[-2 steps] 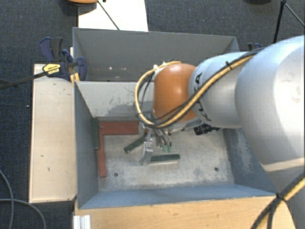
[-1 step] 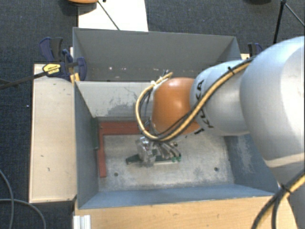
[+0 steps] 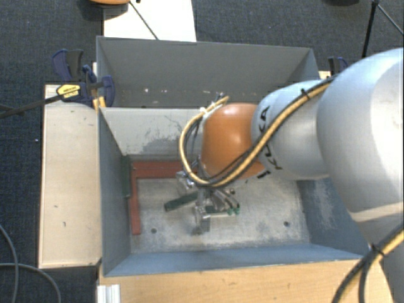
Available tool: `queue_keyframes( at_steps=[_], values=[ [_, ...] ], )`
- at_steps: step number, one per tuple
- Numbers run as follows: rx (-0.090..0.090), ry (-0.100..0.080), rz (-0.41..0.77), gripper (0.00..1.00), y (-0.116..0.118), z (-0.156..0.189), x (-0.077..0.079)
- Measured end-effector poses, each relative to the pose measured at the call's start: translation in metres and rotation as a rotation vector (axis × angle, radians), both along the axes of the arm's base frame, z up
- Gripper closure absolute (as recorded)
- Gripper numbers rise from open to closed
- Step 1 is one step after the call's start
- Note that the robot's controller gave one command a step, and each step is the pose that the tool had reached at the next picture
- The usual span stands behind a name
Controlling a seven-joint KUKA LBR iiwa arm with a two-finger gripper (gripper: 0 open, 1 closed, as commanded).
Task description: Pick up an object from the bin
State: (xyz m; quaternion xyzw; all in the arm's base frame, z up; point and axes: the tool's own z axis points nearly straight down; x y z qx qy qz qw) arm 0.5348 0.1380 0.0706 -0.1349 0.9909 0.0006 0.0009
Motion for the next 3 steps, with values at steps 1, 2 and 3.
queue_keyframes(
  at_steps=[1, 2, 3],
  values=[
    [0.0, 0.0, -0.004, 1.0, 0.0, 0.0, 0.0],
    [0.0, 0.0, -0.005, 1.0, 0.0, 0.0, 0.0],
    [0.002, -0.01, 0.006, 1.0, 0.012, 0.186, -0.005]
  ],
)
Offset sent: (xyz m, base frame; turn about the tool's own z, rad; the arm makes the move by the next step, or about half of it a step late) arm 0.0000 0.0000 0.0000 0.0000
